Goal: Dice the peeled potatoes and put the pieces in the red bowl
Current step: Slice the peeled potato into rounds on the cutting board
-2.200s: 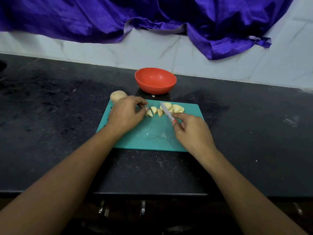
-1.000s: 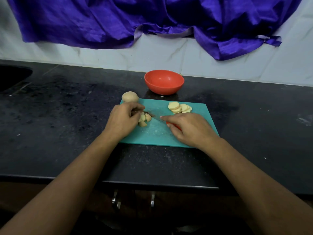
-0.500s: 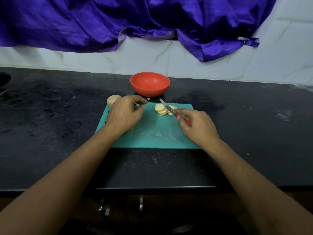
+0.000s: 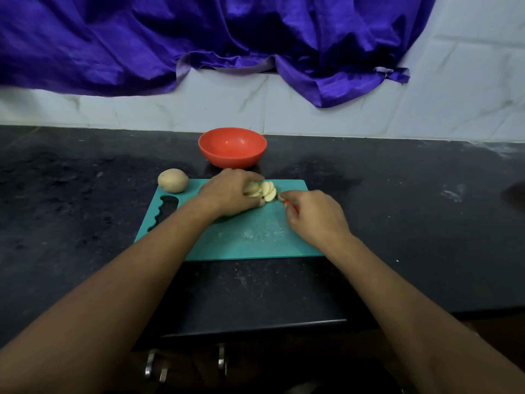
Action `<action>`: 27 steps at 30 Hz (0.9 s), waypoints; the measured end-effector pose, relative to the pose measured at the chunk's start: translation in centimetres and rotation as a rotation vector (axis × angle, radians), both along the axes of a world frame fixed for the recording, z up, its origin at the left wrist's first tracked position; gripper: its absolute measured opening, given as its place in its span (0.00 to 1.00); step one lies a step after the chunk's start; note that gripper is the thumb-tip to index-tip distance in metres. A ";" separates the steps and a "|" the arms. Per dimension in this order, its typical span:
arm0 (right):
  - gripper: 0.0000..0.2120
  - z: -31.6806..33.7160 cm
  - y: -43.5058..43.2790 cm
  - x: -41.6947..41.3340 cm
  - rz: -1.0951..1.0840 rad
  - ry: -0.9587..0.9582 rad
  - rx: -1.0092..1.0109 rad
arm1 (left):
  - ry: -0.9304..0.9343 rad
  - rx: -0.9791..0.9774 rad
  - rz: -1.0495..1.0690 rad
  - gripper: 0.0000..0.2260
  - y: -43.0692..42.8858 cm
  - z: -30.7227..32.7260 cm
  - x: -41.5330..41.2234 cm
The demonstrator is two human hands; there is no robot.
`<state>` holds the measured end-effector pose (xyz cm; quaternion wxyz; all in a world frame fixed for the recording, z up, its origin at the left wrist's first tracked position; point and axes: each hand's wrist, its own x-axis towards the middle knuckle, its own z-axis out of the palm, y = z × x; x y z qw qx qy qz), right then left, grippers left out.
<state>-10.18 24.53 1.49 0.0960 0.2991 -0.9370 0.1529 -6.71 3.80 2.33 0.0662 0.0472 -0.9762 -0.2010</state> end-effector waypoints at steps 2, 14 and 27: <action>0.17 -0.1 -0.4 0.5 0.060 0.037 0.018 | 0.017 -0.017 -0.006 0.28 -0.4 0.1 0.7; 0.17 -0.6 -4.0 3.8 0.272 0.095 0.071 | 0.069 0.001 0.051 0.18 -4.1 -0.2 6.9; 0.17 -0.9 -2.5 2.1 0.090 0.000 -0.126 | 0.150 0.051 -0.075 0.14 -3.3 0.0 5.9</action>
